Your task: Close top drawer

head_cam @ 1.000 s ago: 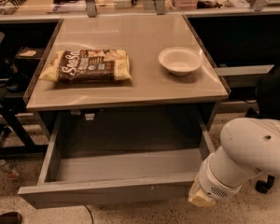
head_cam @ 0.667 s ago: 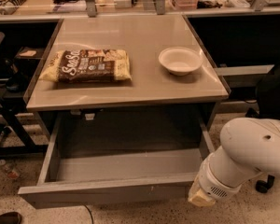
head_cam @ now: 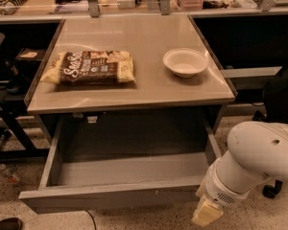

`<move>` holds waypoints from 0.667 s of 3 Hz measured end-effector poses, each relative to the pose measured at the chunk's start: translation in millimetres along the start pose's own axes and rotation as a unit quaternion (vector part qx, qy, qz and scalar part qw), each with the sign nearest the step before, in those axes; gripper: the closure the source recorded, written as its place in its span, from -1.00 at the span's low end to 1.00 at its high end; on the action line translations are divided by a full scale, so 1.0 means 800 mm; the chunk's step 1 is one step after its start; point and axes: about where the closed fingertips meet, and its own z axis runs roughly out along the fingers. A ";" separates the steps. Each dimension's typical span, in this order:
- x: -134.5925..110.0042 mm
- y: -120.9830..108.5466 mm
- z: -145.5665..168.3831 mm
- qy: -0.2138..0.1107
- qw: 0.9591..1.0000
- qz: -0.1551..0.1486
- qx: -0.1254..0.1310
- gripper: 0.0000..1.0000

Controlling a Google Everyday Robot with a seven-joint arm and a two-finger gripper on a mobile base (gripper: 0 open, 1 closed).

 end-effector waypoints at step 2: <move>0.000 0.000 0.000 0.000 1.000 0.000 0.000 -1.00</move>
Offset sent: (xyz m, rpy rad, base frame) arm 0.0000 0.0000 0.0000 0.0000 0.0000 0.0000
